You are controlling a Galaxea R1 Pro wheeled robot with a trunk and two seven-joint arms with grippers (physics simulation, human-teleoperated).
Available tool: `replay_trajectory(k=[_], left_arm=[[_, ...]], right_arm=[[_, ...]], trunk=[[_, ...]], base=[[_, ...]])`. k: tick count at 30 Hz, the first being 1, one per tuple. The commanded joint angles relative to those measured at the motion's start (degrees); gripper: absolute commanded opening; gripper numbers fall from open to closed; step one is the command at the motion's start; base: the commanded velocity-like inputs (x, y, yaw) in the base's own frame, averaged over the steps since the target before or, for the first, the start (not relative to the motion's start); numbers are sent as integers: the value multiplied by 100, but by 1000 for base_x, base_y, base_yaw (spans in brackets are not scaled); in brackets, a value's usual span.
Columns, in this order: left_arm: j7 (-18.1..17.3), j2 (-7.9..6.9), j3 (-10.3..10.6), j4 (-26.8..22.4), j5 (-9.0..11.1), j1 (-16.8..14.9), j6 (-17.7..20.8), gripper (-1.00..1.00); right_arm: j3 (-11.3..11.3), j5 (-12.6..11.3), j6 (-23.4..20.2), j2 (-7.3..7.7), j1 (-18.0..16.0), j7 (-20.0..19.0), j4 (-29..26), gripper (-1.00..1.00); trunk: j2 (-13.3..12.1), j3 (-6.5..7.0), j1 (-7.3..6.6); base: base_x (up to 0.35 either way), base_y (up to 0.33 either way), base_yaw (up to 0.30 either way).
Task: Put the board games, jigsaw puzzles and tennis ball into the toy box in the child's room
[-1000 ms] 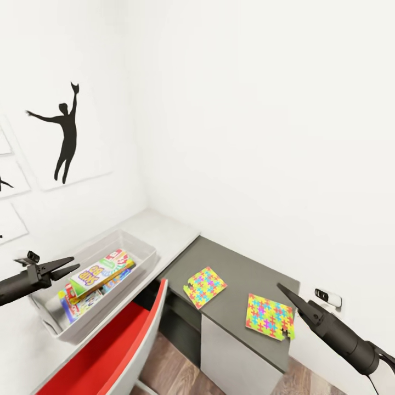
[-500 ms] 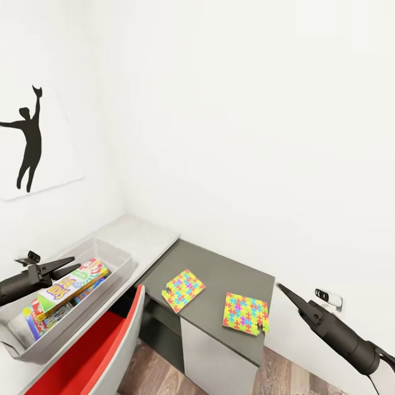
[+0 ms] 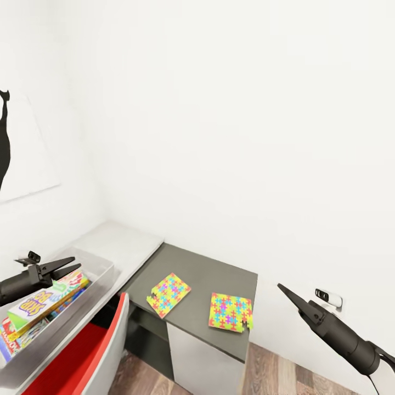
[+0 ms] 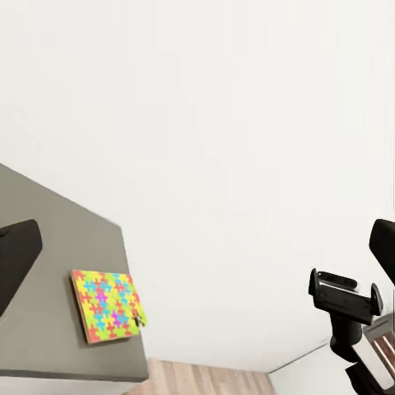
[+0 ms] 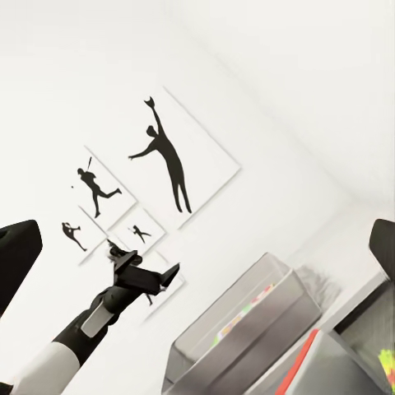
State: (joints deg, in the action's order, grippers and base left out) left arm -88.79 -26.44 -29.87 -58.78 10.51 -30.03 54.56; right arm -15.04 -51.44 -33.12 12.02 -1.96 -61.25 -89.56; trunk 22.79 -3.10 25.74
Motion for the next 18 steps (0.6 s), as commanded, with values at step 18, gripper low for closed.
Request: replay_trajectory(k=[18], left_arm=[[-20,-1,-2,-1,-5,-3,64,100]], right_arm=[[1,-33,-46,0,-7,8,2,100]], trunk=[[13,110,4]], base=[[65,-146,-210]])
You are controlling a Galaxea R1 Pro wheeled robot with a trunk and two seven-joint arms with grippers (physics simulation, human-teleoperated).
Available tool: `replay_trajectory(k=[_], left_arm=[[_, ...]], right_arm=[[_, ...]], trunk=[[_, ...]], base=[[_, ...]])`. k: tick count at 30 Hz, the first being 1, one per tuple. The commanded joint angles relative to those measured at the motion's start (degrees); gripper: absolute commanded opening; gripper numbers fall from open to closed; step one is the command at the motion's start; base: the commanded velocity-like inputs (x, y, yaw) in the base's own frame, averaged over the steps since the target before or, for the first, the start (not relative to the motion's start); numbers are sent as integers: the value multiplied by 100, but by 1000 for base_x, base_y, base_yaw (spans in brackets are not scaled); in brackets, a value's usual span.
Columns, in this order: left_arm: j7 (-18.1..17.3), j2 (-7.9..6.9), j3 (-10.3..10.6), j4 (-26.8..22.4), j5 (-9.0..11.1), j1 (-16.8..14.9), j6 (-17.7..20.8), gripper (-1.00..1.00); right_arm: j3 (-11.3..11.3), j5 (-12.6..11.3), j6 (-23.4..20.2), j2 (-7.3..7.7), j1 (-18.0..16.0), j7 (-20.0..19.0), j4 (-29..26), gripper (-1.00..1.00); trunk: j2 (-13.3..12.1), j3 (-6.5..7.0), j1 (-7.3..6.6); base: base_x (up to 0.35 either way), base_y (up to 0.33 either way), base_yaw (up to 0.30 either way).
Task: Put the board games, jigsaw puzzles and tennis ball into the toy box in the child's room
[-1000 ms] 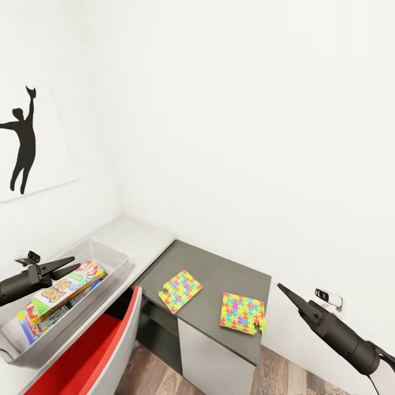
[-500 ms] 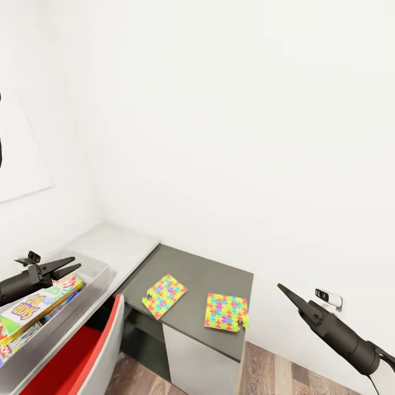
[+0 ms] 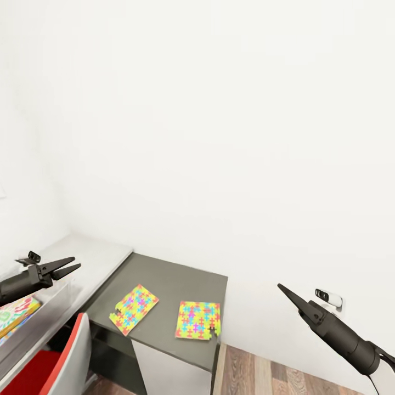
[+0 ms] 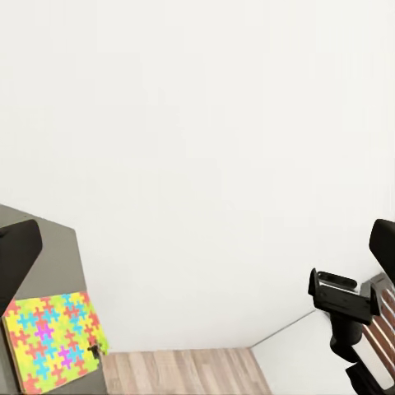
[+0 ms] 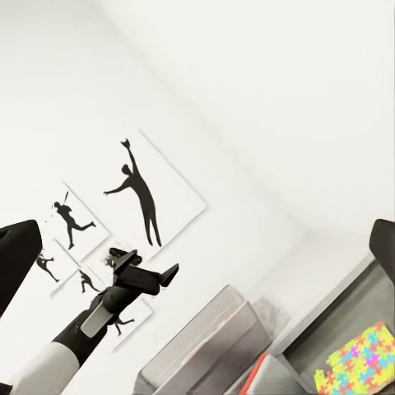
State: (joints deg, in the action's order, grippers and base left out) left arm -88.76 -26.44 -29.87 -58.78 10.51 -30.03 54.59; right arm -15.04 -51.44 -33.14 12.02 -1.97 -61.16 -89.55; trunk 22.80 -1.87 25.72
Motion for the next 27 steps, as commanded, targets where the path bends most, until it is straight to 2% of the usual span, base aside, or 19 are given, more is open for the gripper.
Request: replay_trajectory(k=[1,6,12,27], left_arm=[[-25,-2,-2,-1,-5,-3,61,100],[-25,4,-2,-1,-5,-5,55,100],[-23,7,-2,-1,-5,-4,53,100],[-21,7,7,-1,-5,-3,52,100]], right_arm=[[1,-33,-44,0,-6,-1,0,100],[-4,-33,-38,-3,-7,-3,0,100],[-8,-35,-43,0,-5,-1,-1,100],[-8,-42,-53,16,-5,7,16,100]], trunk=[[12,-6,6],[12,12,6],[12,16,6],[12,16,6]], base=[[208,51,-206],[195,44,-105],[49,-4,-92],[24,6,-266]])
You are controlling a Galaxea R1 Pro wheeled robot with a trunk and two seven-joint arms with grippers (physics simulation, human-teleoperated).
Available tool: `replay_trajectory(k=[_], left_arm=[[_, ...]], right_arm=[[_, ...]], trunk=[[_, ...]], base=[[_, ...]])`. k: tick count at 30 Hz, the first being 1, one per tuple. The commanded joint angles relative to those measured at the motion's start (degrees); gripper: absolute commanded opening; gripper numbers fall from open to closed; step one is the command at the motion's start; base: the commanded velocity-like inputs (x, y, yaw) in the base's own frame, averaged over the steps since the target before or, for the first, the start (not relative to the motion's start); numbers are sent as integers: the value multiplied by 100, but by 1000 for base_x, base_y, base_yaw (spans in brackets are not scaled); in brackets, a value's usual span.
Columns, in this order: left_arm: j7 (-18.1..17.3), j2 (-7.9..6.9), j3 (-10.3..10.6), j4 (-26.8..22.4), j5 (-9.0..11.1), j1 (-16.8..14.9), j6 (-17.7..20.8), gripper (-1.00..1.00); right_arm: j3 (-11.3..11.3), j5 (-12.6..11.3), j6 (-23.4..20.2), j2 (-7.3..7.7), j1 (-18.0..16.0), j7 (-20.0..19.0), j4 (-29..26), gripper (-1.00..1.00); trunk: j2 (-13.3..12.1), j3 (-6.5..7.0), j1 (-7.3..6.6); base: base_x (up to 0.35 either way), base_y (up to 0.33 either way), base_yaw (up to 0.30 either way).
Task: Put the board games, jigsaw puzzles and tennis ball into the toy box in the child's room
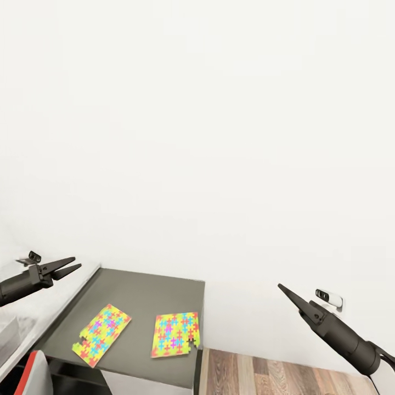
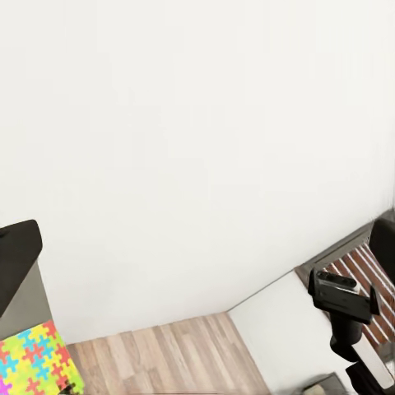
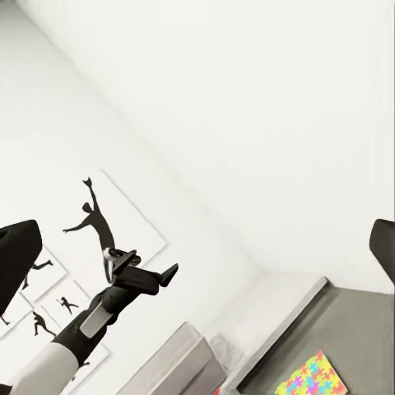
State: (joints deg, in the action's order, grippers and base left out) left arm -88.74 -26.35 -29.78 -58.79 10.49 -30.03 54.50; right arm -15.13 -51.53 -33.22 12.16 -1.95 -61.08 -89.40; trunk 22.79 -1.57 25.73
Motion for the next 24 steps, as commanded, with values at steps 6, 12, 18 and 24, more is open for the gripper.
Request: replay_trajectory(k=[6,12,18,24], left_arm=[[-21,-2,-1,-1,-3,-3,61,100],[-21,-2,-2,-1,-7,-3,61,100],[-21,-2,0,-1,-6,-3,61,100],[-19,1,11,-1,-9,-3,61,100]], right_arm=[[1,-32,-44,-3,-8,-1,1,100],[1,-32,-44,-12,-7,7,1,100],[-3,-27,-42,-35,-7,39,4,100],[-1,-25,-48,-36,-8,49,20,100]], trunk=[[13,-13,6],[13,-13,6],[13,-13,6],[13,-13,6]], base=[[184,83,-280],[97,38,-218],[74,29,-34],[93,3,-3]])
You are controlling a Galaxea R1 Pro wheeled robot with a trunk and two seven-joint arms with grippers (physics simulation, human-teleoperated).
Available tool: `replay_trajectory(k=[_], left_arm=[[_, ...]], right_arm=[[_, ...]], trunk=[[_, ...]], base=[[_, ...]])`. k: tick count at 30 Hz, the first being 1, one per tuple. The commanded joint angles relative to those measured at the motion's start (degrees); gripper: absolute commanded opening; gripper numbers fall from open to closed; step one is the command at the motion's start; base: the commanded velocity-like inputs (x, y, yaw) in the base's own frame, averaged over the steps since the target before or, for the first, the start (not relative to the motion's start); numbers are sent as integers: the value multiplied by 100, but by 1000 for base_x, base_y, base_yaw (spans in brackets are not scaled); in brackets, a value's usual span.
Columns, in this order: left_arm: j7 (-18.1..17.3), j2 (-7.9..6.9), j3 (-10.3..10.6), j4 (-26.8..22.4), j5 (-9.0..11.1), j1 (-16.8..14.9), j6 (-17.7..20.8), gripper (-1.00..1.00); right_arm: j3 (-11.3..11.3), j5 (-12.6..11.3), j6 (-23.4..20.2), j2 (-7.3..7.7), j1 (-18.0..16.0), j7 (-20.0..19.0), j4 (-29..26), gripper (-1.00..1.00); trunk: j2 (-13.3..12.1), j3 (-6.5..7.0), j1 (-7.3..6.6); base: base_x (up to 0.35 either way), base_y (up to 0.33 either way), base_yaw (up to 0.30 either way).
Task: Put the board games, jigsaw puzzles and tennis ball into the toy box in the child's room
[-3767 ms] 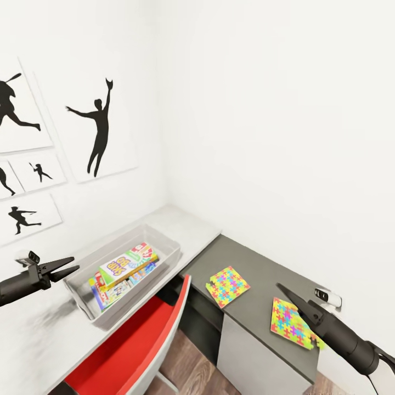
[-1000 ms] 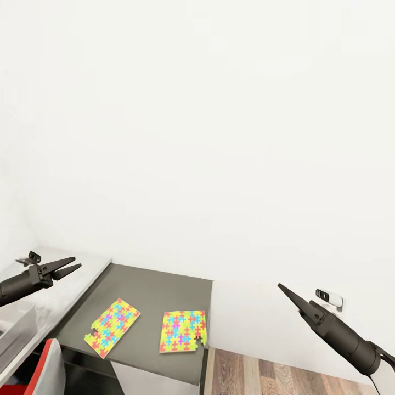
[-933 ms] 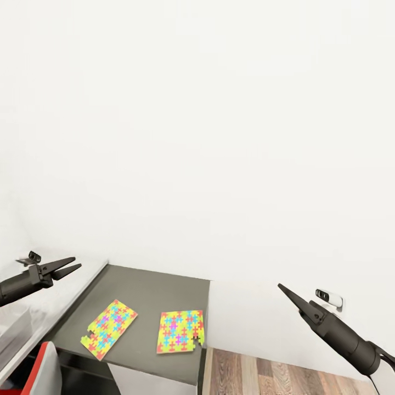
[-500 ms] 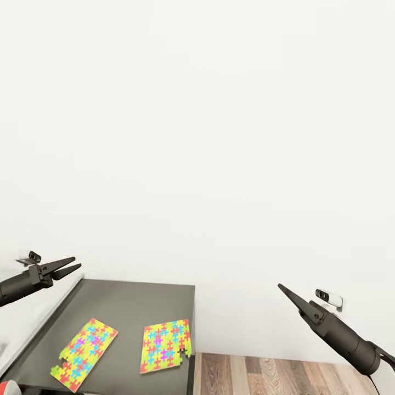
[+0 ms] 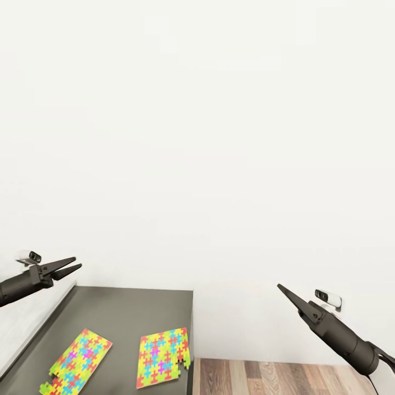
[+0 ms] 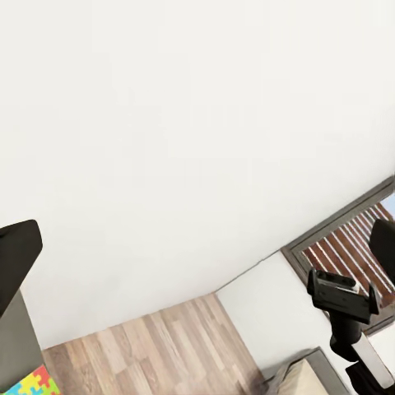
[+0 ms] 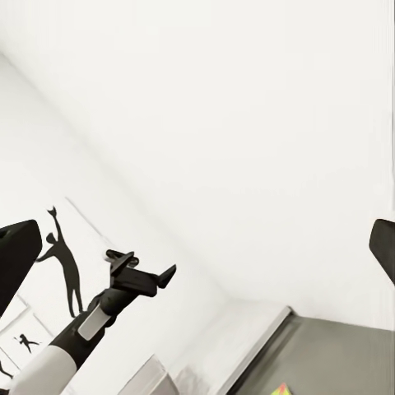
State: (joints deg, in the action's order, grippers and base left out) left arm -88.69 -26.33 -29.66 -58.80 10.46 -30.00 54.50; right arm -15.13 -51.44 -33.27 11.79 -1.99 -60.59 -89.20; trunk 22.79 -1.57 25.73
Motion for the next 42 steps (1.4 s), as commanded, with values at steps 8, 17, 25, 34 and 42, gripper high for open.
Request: replay_trajectory(k=[8,17,25,34,42], left_arm=[[-23,-3,180,0,-9,-6,66,100],[5,7,208,0,-13,-6,70,100],[510,11,988,34,-97,-20,90,100],[2533,326,1351,140,-94,-79,107,100],[4248,725,1382,280,-111,-92,67,100]], right_arm=[[-7,-41,-50,13,-5,-5,11,100],[-8,-41,-63,23,-10,11,17,100],[26,-55,-168,62,-64,506,118,100],[31,-56,-426,51,-115,1582,215,100],[368,-57,-695,12,-358,3178,210,100]], trunk=[[13,-14,5],[13,-25,5],[13,-82,5],[13,-154,5],[13,-218,5]], base=[[46,0,0],[1,0,-27],[0,0,-138],[0,0,-152],[0,0,-152]])
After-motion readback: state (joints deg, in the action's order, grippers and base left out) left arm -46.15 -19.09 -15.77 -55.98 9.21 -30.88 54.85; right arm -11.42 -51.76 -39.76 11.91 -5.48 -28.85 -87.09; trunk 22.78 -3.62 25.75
